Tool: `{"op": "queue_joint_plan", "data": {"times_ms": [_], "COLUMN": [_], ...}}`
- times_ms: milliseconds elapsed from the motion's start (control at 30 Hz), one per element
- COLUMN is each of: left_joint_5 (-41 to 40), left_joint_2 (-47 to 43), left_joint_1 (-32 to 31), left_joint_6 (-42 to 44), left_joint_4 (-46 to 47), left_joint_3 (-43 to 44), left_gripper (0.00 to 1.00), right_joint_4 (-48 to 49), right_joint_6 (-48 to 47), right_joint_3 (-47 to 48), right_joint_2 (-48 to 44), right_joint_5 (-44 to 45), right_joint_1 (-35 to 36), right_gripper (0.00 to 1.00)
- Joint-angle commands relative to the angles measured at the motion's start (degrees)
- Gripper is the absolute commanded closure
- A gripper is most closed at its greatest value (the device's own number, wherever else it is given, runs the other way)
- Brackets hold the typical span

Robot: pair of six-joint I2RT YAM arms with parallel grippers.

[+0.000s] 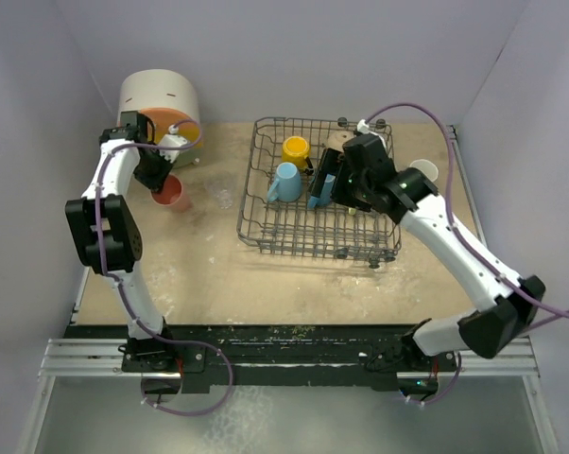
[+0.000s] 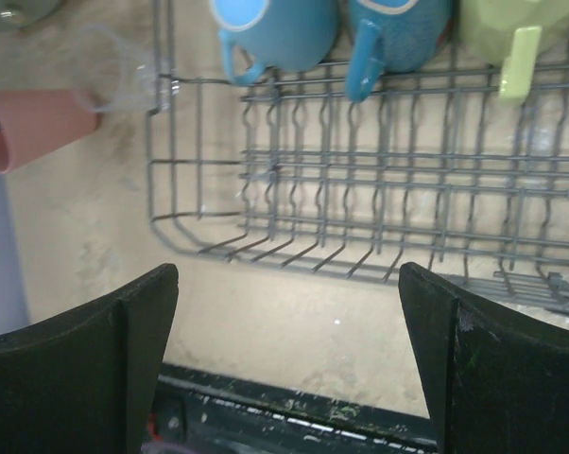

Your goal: Unload the cups from the dish rack

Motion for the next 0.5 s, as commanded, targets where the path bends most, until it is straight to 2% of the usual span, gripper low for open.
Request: {"op": "queue_joint_plan", "data": {"times_ms": [0, 67, 167, 200, 233, 300, 333, 467], "left_joint_5": [0.32, -0.51, -1.78, -1.96, -2.05, -2.16, -2.12, -1.54], "left_joint_2": [2.29, 3.56, 5.05, 4.98, 4.54, 2.92, 1.87, -2.89], "left_joint_1": [-1.45, -2.3, -3.37, -3.55, -3.56, -3.62, -3.58, -3.57], "left_joint_6": [-3.35, -3.85, -4.38, -4.83, -5.27, -5.87, -5.99, -5.76], "left_joint_4": [1.23, 1.41, 1.17, 1.5, 2.13, 3.47, 4.06, 5.11], "left_joint_3": [3.56, 4.14, 5.35, 5.64, 5.81, 5.53, 5.19, 4.25], "left_gripper": [1.0, 0.99, 0.74, 0.57, 0.52, 0.49, 0.33, 0.28], "right_joint_4": [-1.62, 0.13, 0.45, -0.15, -0.8, -2.92, -3.95, -6.04], "right_joint_6": [-1.76, -1.63, -1.32, -1.2, -0.77, 0.93, 1.67, 5.07], "right_joint_3": [3.67, 3.86, 7.03, 8.65, 10.75, 15.01, 17.25, 26.41], "right_joint_2": [5.08, 7.11, 11.71, 13.57, 15.87, 20.61, 23.2, 33.22], "right_joint_5": [8.39, 8.72, 11.41, 12.54, 13.53, 16.06, 17.04, 21.52], "right_joint_1": [0.2, 0.25, 1.1, 1.53, 1.97, 2.8, 3.28, 5.81], "right_gripper": [0.0, 0.0, 0.0, 0.0, 0.0, 0.0, 0.0, 0.0]}}
